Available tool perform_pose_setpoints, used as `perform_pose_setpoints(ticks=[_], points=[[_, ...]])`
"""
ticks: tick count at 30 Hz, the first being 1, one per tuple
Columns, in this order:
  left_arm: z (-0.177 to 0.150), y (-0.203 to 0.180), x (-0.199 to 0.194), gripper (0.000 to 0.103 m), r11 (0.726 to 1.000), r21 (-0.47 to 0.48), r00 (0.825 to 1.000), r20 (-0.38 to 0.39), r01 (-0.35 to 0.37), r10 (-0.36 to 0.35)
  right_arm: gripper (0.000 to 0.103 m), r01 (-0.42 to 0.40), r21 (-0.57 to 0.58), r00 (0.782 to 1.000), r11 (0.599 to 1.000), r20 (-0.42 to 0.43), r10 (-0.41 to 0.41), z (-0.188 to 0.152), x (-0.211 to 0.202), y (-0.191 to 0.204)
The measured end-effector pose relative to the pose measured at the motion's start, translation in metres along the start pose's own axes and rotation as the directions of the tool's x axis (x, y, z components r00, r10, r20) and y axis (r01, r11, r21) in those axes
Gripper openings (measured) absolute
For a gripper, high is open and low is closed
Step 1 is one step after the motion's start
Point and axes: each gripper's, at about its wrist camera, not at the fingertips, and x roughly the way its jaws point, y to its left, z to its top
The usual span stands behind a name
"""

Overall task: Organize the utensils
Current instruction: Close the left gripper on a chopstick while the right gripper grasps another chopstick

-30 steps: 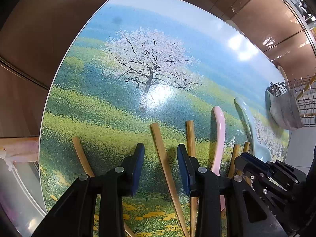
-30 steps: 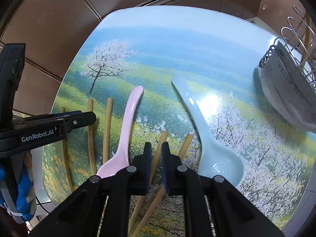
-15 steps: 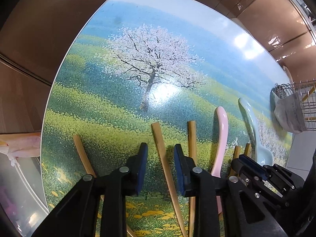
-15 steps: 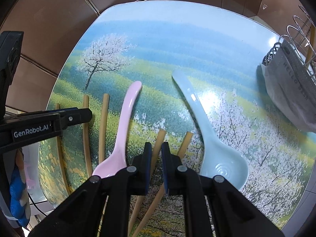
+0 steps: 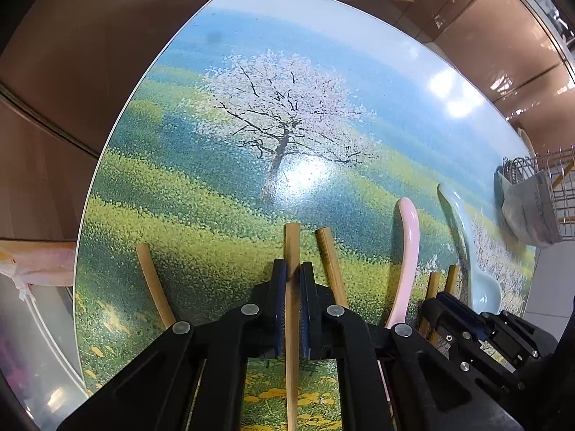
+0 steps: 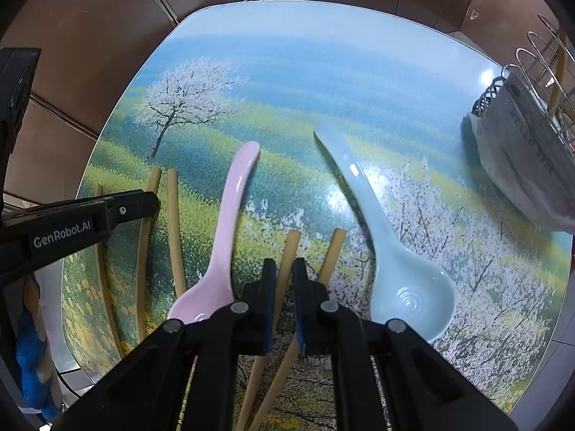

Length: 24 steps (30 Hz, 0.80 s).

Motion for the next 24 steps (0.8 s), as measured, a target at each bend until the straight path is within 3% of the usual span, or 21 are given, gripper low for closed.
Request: perform_pose_setpoints(ticks=[7,13,24], points=[[-0.008,0.015,-0.008,0.006,0.999,-0.044,0.999,0.021,0.03,-0.029,0.007,-0.023,0.016,0.999,1.0,0.049,0.023,-0.013,-0.017,-0.002],[-0.02,0.015,-0.037,0.006,0.998,-0.028,0.995,0.08,0.056,-0.053,0.006,-0.061,0.018,0.992,0.998,0.113,0.059,-0.031,-0.045,-0.007],[-0.051,0.018,-0.103,0.006,0.989,0.016,0.96,0.238,0.146,-0.146,0.006,-0.107,0.019,0.958,0.994,0.269,0.098,-0.073,-0.108,-0.003]])
